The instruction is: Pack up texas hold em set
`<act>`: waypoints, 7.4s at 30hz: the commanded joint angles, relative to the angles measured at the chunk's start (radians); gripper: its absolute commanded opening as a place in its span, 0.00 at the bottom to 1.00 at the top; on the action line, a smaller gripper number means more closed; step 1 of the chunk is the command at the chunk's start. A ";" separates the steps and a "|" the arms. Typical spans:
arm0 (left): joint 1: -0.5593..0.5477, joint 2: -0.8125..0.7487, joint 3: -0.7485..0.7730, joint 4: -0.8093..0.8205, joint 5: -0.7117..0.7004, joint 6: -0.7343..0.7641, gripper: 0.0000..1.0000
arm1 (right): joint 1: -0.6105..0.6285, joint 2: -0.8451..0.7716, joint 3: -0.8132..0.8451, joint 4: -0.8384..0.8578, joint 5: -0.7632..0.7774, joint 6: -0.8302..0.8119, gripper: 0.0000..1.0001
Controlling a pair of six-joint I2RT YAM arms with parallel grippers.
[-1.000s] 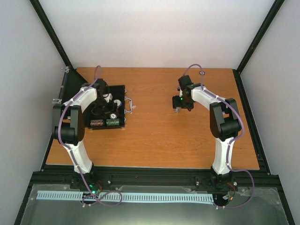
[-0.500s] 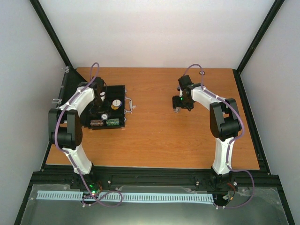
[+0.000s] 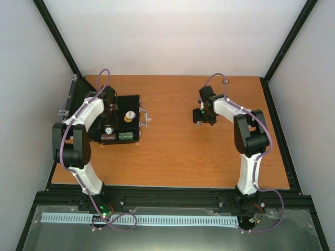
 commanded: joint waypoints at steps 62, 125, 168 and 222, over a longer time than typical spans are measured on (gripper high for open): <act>-0.065 0.198 0.066 -0.014 -0.012 -0.097 1.00 | -0.013 -0.039 -0.018 0.008 0.025 -0.028 0.74; 0.016 0.078 0.002 0.067 0.164 -0.087 0.01 | -0.013 -0.048 -0.024 -0.005 0.046 -0.031 0.74; 0.073 0.059 -0.032 0.083 0.722 0.216 0.61 | -0.013 -0.021 -0.021 -0.013 0.042 -0.040 0.74; 0.074 -0.299 0.043 0.053 0.279 0.119 1.00 | 0.031 0.000 0.046 -0.058 -0.051 -0.001 0.04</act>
